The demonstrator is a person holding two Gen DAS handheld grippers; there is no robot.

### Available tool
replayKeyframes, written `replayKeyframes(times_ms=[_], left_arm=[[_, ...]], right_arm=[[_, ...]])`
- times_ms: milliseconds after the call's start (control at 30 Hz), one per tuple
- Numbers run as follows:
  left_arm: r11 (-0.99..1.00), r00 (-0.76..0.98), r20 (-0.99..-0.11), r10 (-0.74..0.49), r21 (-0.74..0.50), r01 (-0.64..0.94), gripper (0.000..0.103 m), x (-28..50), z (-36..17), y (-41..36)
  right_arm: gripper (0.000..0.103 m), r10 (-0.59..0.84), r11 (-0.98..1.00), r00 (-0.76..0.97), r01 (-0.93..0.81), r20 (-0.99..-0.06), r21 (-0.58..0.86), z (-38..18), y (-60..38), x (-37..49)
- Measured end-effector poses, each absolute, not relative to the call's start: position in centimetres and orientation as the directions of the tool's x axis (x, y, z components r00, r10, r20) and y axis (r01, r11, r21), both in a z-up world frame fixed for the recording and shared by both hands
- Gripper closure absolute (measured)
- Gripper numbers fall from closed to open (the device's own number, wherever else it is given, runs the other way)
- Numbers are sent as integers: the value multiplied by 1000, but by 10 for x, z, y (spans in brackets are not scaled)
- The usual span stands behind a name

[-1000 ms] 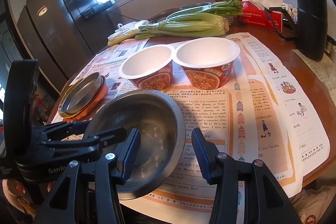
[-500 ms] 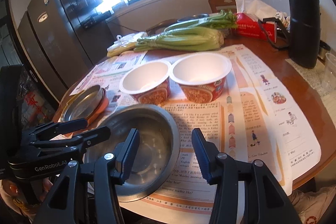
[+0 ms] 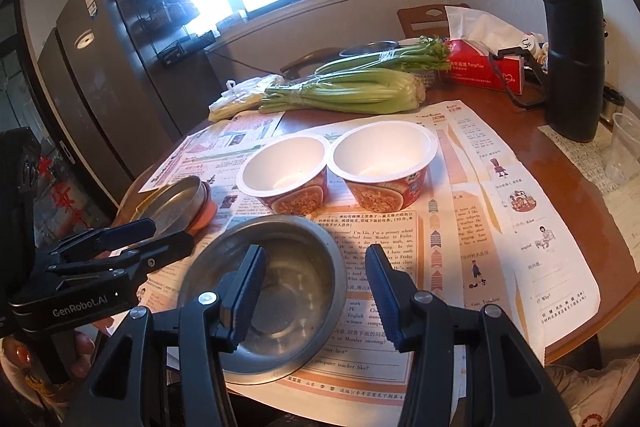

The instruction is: Organize plates and bowls

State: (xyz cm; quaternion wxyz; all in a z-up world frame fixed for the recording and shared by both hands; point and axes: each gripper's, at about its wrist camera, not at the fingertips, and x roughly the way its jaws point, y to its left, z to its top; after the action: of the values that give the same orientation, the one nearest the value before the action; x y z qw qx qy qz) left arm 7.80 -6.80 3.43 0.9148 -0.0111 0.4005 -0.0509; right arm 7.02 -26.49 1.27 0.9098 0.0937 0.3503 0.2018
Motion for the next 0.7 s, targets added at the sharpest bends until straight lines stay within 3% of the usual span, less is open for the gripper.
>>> replayKeyframes(times_ms=[300,700], left_arm=[[993,689,-715,-119,-83,85,34,95,43,-58],[984,678,-713,-177,-133,116,34,143,41,-51]], right_arm=[[51,492,865,623,-271,-608,422,11,-264,84],[51,488,866,595,-235,-639,442,4,-252,116]])
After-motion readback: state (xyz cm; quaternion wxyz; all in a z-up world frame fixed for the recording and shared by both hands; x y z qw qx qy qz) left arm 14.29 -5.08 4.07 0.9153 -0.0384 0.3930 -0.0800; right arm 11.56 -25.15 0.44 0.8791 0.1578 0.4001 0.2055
